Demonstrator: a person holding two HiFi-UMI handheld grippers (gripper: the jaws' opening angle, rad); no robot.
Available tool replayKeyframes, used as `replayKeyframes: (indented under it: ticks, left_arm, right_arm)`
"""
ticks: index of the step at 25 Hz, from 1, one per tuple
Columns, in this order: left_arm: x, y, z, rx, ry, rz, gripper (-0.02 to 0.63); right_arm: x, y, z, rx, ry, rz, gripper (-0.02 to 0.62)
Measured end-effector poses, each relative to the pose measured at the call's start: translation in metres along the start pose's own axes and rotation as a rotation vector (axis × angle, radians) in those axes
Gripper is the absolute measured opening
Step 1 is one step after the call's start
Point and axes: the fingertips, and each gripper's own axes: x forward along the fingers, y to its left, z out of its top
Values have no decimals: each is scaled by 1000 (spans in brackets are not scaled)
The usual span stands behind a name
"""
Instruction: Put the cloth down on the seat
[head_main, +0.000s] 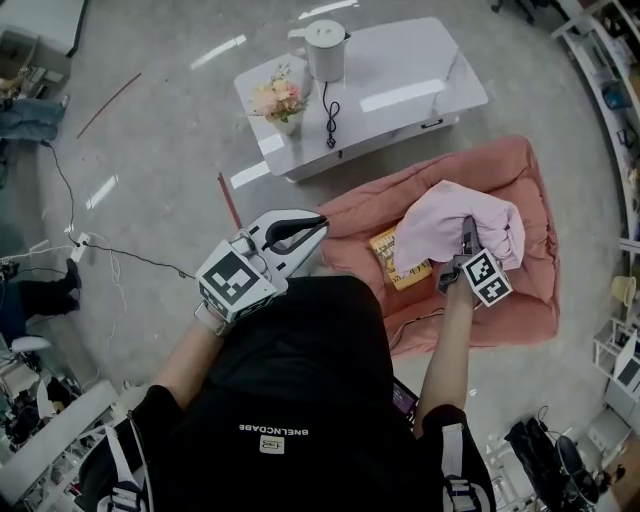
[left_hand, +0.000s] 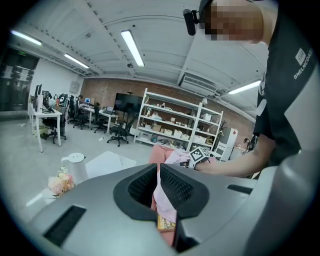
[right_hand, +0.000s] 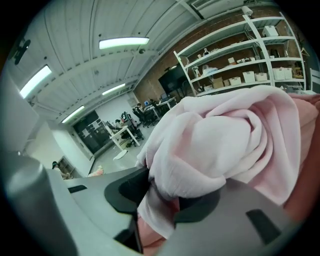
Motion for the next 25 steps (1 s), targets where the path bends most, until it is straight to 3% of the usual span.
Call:
replayKeyframes:
  ticks: [13, 25]
  left_arm:
    - [11, 14, -21, -53, 31, 65, 15]
    - [19, 20, -38, -80, 67, 73, 15]
  right_arm:
    - [68, -46, -46, -15, 138, -60, 161]
    - [105, -64, -102, -38, 261, -97, 184]
